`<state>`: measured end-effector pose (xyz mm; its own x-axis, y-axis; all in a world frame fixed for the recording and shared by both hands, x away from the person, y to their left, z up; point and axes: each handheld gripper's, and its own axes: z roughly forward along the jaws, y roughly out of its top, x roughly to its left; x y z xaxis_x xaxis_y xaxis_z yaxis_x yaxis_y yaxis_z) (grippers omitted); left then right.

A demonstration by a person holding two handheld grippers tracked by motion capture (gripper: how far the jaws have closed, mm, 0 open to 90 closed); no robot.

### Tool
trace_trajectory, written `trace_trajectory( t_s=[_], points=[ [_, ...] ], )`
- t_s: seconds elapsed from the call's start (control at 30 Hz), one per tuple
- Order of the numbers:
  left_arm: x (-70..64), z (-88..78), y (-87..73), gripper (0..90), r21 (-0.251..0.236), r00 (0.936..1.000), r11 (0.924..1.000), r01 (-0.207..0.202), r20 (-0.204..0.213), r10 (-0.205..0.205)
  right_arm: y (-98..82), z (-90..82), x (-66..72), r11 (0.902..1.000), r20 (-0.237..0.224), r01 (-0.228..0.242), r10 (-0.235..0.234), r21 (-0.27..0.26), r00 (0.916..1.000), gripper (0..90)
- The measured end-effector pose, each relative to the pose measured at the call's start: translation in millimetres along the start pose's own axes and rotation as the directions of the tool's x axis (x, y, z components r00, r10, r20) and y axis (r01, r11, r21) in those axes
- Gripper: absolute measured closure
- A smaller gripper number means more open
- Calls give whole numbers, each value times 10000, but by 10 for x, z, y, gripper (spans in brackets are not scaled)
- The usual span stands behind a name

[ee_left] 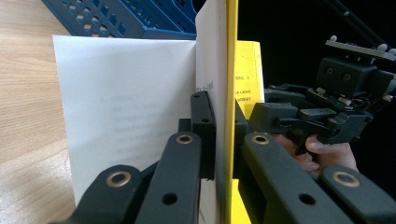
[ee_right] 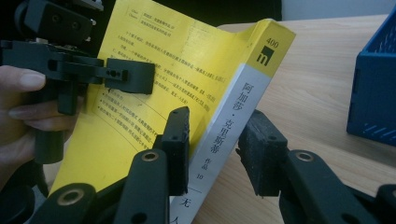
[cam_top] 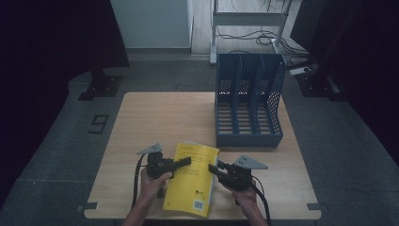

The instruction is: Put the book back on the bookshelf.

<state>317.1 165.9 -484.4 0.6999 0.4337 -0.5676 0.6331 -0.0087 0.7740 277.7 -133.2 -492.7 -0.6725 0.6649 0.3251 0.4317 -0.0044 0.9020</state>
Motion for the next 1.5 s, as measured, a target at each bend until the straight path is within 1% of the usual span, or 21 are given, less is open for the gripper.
trace_trajectory(
  t_s=[0.13,0.2,0.27,0.3,0.33,0.37,0.4,0.47,0.57,0.67,0.7,0.77,0.8,0.87,0.93,0.97,1.07,1.1,1.23,1.4,1.5],
  points=[
    [-4,-5,0,877,-48,10000,10000,-25,29,25,-10,3,-4,9999,-105,-36,35,-108,9999,630],
    [-9,-13,2,878,-109,10000,9999,22,82,-21,-23,13,2,9996,-178,-136,132,-257,9998,630],
    [-9,-22,7,878,-174,9996,9998,97,252,-92,-23,15,6,9992,-279,-213,203,-337,9994,629],
    [-13,-26,10,878,-184,9991,9997,129,404,-121,-22,15,4,9991,-341,-233,221,-351,9992,628],
    [-21,-25,12,878,-172,9988,9998,113,480,-104,-23,20,3,9988,-479,-297,278,-381,9985,625],
    [-41,-22,15,877,-144,9985,9999,48,539,-41,-25,25,10,9985,-588,-354,329,-415,9977,614],
    [-66,-21,20,877,-128,9985,9999,-97,536,104,-25,25,10,9985,-588,-354,329,-415,9977,614],
    [-114,-31,34,877,-120,9984,9994,-337,452,343,-21,22,21,9982,-652,-380,349,-474,9973,614],
    [-133,-39,40,877,-151,9982,9991,-391,449,397,-12,14,30,9982,-651,-319,286,-504,9975,615],
    [-120,-36,39,873,-126,9981,9991,-405,451,410,-4,4,48,9984,-549,-150,121,-537,9984,636],
    [-106,-36,37,866,-241,9983,9990,-367,436,377,0,-2,54,9985,-507,-90,63,-545,9987,649],
    [-93,-34,31,810,-386,9988,9987,-334,336,347,21,-23,77,9974,-542,79,-118,-719,9985,673],
    [-85,-32,27,780,-474,9989,9984,-314,322,329,37,-39,90,9965,-542,248,-292,-802,9981,679],
    [-75,-35,25,741,-625,9989,9977,-265,378,289,75,-80,131,9931,-361,655,-693,-974,9969,689],
    [-84,-34,25,708,-746,9983,9965,-381,407,412,109,-130,162,9882,-244,964,-1000,-1193,9947,701],
    [-88,-32,24,704,-775,9980,9961,-420,437,455,119,-151,169,9862,-254,1031,-1073,-1295,9939,705],
    [-105,-19,19,703,-788,9967,9948,-652,432,688,141,-189,168,9824,-305,1291,-1343,-1350,9905,707],
    [-108,-17,19,705,-736,9962,9945,-740,412,772,144,-194,164,9821,-310,1319,-1372,-1345,9901,707],
    [-110,-12,18,707,-685,9960,9942,-825,295,846,148,-198,134,9832,-409,1300,-1362,-1279,9898,706],
    [-134,-15,21,700,-599,9943,9926,-1055,97,1062,146,-204,138,9796,-466,1516,-1589,-1315,9862,704],
    [-156,-18,24,694,-504,9912,9899,-1324,-67,1322,148,-207,144,9784,-474,1593,-1668,-1316,9849,704]
  ],
)
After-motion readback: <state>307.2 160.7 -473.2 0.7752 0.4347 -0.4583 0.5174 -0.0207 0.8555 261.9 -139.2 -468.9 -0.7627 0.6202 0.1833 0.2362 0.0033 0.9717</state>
